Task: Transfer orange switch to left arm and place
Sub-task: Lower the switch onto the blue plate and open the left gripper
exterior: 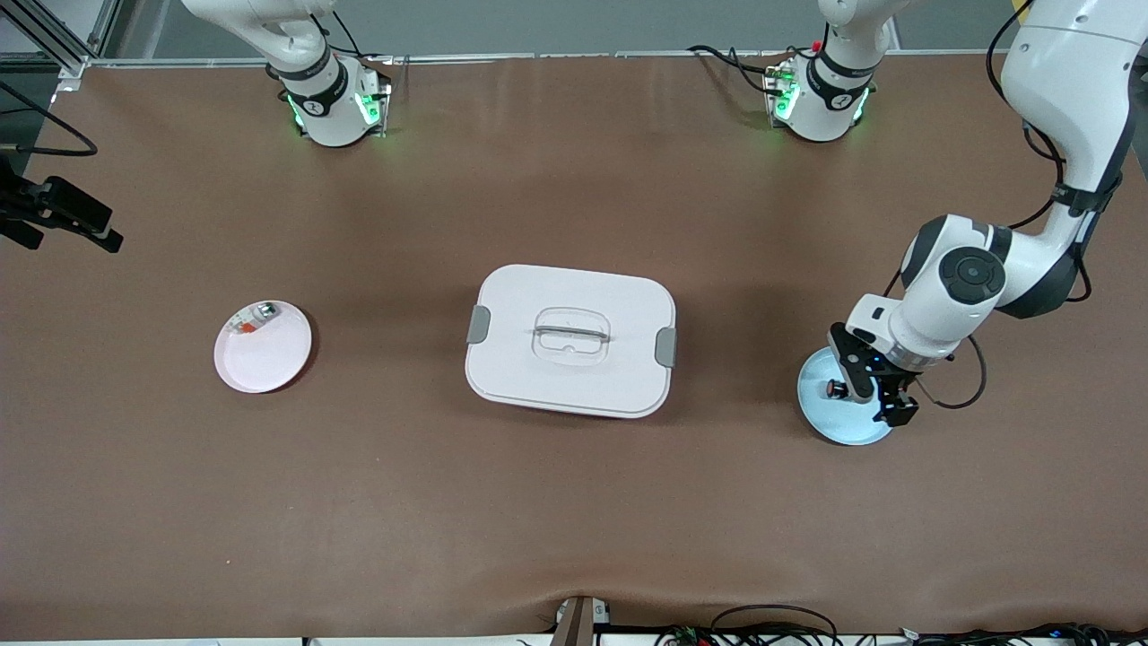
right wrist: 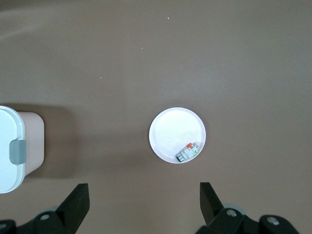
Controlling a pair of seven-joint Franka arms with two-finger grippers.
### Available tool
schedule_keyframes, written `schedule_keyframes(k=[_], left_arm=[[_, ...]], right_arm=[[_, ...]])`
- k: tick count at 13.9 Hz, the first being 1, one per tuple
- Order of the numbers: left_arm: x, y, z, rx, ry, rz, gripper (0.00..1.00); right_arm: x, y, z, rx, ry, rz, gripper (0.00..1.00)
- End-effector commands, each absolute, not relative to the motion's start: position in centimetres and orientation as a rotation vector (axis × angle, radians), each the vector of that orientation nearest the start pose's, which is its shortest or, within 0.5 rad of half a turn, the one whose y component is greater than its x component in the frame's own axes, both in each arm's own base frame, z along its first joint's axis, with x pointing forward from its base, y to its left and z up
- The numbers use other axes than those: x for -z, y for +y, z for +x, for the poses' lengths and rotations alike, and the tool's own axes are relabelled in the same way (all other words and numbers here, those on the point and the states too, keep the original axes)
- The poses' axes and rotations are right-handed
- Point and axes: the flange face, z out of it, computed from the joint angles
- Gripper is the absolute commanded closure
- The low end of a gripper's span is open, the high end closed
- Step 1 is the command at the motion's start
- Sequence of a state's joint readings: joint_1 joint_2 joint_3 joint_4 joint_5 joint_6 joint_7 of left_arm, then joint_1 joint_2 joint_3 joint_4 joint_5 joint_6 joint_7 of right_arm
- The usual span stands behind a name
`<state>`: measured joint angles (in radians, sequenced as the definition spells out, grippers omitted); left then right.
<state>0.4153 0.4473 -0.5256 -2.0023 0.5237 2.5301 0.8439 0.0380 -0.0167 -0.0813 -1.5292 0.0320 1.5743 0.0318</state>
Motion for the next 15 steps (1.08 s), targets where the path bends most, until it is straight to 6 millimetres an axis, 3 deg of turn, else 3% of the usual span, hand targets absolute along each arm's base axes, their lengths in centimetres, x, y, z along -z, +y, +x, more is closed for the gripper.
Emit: schedule_keyframes(k=[1,6,8,11,13,15], left_arm=[[-29.5,-5.5,62.1,0.230,1.590,-2.558,0.00],[-32.4,-4.2,64.4,0.326,1.272,-2.801,0.00],[-33.9,-4.2,65.1,0.375,1.040,-2.896,0.00],[-36.1,-5.7,66.2,0.368,0.625,-3.046,0.00],[-37.4,-7.1,66.9,0.316,0.494,-3.082,0.00],[-38.3,-7.1,66.9,0.287,0.311,-3.107,0.00]], right_arm=[[-65.8,-2.5,55.1,0.094,0.131,-3.121,0.00],[-65.8,-2.4,55.1,0.094,0.128,-3.121,0.00],[-65.8,-2.4,55.1,0.094,0.128,-3.121,0.00],[-65.8,-2.4,55.1,0.094,0.126,-3.121,0.00],[-65.8,-2.4,55.1,0.094,0.126,-3.122,0.00],[-65.8,-2.4,55.1,0.091,0.126,-3.121,0.00]])
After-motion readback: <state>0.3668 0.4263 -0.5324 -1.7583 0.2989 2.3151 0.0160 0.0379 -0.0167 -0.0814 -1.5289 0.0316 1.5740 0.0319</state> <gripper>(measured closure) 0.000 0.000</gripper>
